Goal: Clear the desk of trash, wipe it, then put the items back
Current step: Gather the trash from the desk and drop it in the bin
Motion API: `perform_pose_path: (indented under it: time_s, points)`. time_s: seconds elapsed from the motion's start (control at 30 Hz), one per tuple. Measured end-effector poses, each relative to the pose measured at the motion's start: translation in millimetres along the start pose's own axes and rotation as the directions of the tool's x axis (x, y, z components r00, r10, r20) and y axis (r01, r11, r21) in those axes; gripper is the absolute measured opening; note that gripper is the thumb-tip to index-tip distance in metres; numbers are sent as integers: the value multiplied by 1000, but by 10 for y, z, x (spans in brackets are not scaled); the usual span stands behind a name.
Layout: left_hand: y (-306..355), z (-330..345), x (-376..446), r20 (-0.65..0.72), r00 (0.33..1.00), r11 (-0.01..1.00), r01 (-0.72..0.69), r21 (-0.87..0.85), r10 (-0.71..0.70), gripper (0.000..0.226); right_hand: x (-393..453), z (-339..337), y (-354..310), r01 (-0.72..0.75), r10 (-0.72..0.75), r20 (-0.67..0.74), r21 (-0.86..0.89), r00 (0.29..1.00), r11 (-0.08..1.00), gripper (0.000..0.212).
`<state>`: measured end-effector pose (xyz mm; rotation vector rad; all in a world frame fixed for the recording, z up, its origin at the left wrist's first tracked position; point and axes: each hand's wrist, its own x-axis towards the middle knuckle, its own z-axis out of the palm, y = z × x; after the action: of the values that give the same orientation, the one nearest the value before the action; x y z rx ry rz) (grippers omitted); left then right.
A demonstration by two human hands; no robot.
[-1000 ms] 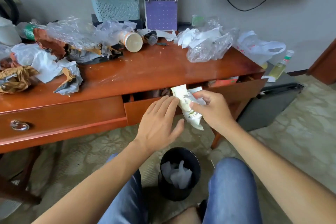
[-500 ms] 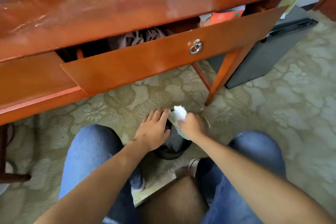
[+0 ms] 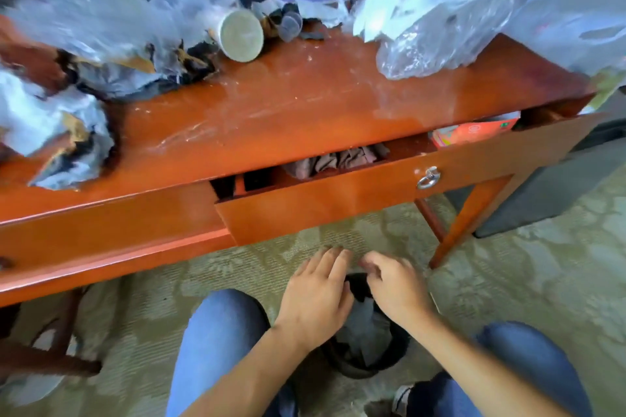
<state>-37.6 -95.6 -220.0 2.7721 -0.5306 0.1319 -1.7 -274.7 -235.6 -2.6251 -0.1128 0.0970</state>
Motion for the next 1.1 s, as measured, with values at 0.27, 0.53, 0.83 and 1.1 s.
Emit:
perform_pose_path:
  time_s: [0.27,0.53,0.83,1.1]
  points:
    - [12,-1442,-82,-591,793,987,-78,141,147,27,-87,-1049,-1297,568,-457,-593,1,663,823,22]
    - [-404,-2023,395,-515,849,936,272,224,-123,42,323,-1497,-2389,622,-565,-551,-104,614,776,28]
    - [-613,-1847,589,-530,830,926,322,197,-176,58,1405,-1417,-3438,623,-650,-112,-205,751,755,67]
    - [-701,-1755,617,-467,870,909,314,274,-160,62,2159,-869,-3846,567,-608,-64,-294,791,769,43]
